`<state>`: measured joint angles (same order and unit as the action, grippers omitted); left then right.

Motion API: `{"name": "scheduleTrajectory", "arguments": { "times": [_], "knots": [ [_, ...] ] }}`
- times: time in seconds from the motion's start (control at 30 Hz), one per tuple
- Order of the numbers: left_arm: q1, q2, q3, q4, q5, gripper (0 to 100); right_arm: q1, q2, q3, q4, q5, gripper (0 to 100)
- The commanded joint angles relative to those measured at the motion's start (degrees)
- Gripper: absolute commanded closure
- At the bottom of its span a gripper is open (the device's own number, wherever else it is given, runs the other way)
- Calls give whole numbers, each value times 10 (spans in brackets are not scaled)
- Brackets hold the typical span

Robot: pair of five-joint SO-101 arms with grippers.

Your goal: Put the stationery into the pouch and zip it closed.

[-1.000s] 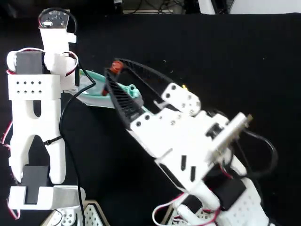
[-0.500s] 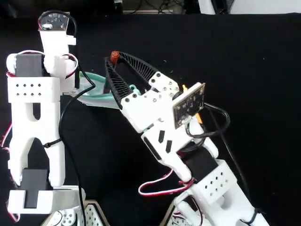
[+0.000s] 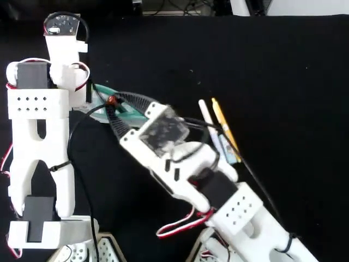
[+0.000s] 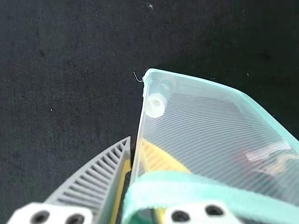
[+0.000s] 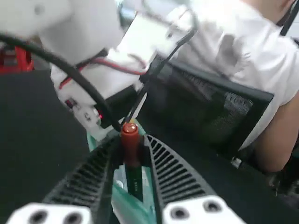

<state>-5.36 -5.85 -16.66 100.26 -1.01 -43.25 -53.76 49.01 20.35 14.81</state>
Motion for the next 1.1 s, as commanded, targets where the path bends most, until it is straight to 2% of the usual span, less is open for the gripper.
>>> {"name": "scheduleTrajectory", "arguments": {
  "times": [0.0, 0.07, 0.13, 0.4, 0.5, 0.63, 0.7, 0.77, 0.9, 1.07],
  "knots": [
    [-4, 2, 3, 4, 3, 970, -10, 26, -79, 64, -2, 902],
    [-4, 2, 3, 4, 3, 970, -13, 36, -116, 107, -22, 809],
    [-4, 2, 3, 4, 3, 970, -14, 36, -157, 143, -33, 760],
    [-4, 2, 4, 4, 3, 970, 4, -16, -325, 270, -33, 779],
    [-4, 3, 4, 4, 3, 970, 93, -46, -356, 305, -36, 780],
    [-4, 3, 4, 4, 3, 970, 276, -37, -316, 364, -54, 837],
    [-4, 3, 4, 4, 3, 970, 335, -11, -257, 383, -64, 876],
    [-4, 3, 4, 4, 3, 970, 363, 32, -193, 385, -58, 888],
    [-3, 3, 1, 4, 3, 970, 374, 170, -111, 330, -47, 859],
    [0, 3, -3, 4, 2, 970, 372, 383, -165, 275, -45, 812]
  ]
}}
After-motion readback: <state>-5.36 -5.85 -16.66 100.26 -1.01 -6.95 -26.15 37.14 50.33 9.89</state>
